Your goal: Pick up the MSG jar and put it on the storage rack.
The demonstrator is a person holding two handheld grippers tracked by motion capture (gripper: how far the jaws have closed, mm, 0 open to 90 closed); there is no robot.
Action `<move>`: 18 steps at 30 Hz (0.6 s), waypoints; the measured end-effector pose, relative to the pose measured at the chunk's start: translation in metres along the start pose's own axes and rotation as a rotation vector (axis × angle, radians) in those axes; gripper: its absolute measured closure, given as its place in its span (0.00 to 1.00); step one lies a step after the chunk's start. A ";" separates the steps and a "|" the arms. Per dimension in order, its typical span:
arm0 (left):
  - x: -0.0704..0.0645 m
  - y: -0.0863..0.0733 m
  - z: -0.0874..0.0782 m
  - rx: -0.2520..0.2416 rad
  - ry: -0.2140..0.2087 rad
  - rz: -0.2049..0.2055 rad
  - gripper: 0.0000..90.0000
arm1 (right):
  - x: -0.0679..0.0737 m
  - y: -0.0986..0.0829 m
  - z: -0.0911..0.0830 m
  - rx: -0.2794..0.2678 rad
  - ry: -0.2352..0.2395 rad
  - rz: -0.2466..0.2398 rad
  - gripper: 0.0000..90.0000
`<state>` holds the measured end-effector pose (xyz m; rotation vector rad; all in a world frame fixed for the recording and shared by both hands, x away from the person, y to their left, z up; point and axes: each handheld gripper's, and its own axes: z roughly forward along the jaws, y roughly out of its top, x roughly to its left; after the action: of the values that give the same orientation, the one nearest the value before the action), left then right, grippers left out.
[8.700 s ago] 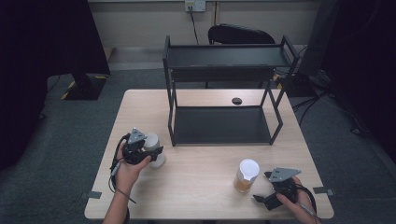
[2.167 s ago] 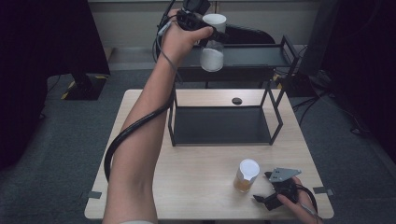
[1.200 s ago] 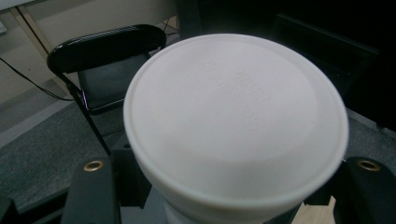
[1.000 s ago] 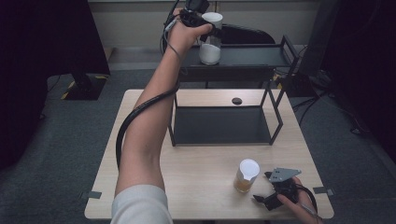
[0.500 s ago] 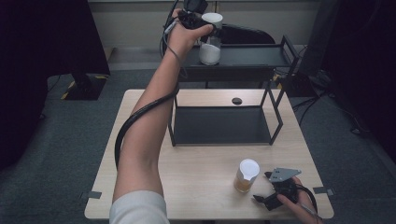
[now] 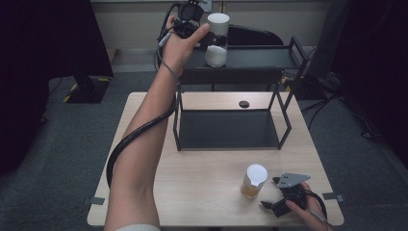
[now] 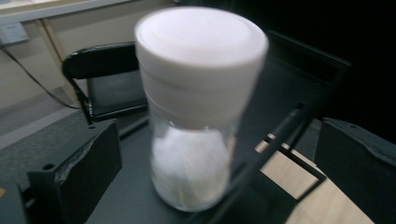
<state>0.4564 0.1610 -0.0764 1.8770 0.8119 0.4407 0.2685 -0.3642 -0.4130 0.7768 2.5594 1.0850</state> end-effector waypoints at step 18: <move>-0.011 -0.051 -0.008 -0.034 -0.087 0.041 0.01 | 0.000 0.000 0.000 0.000 0.000 0.000 0.00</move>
<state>0.4265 0.1723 -0.1185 1.8706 0.7048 0.3926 0.2685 -0.3642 -0.4129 0.7768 2.5592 1.0846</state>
